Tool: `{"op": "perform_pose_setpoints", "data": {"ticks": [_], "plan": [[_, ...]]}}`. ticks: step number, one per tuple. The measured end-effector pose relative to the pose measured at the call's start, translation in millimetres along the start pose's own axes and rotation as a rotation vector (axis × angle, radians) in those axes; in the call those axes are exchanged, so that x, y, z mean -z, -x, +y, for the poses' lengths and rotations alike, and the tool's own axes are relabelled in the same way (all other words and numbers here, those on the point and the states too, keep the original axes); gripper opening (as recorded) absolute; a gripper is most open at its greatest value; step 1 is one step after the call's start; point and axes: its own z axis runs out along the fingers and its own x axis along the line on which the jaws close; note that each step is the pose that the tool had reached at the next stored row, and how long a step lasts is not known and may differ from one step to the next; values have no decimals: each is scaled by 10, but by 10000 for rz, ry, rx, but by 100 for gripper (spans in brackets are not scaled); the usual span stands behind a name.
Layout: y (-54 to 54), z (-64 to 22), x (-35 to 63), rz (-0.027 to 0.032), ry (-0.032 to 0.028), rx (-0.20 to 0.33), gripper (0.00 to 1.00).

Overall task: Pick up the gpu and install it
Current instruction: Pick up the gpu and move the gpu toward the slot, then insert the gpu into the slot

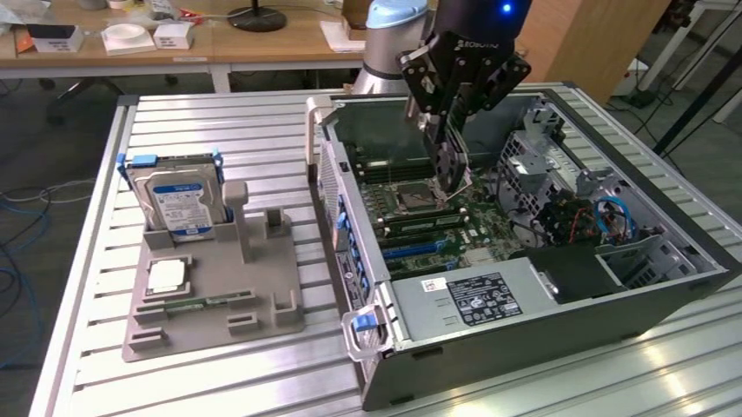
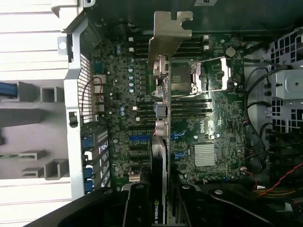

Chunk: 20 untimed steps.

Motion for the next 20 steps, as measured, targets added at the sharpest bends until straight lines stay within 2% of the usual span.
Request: {"op": "perform_pose_setpoints", "data": {"ticks": [8, 20], "plan": [[128, 10, -3, 0, 0, 0, 26], [138, 10, -4, 0, 0, 1, 26]]}}
